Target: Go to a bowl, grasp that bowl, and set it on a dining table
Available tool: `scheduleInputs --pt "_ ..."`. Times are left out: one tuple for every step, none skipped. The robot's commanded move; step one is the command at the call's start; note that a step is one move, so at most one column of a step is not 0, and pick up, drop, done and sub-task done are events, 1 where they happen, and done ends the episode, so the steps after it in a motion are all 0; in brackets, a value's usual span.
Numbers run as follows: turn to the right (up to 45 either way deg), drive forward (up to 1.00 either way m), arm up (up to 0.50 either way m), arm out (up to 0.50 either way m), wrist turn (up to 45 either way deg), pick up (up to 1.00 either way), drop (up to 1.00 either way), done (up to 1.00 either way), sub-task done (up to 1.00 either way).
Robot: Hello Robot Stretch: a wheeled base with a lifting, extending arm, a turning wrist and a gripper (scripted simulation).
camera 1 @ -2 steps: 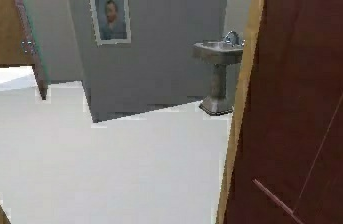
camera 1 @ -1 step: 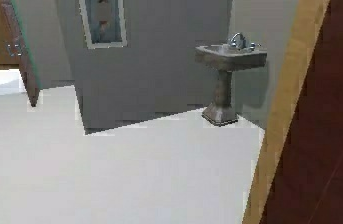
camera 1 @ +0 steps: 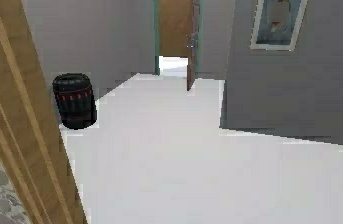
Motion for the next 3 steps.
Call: scheduleInputs --pt "0.0 1.0 0.0 0.0 0.0 0.0 0.0 0.0 0.0" --pt "0.0 1.0 0.0 0.0 0.0 0.0 0.0 0.0 0.0" --pt "0.0 1.0 0.0 0.0 0.0 0.0 0.0 0.0 0.0"
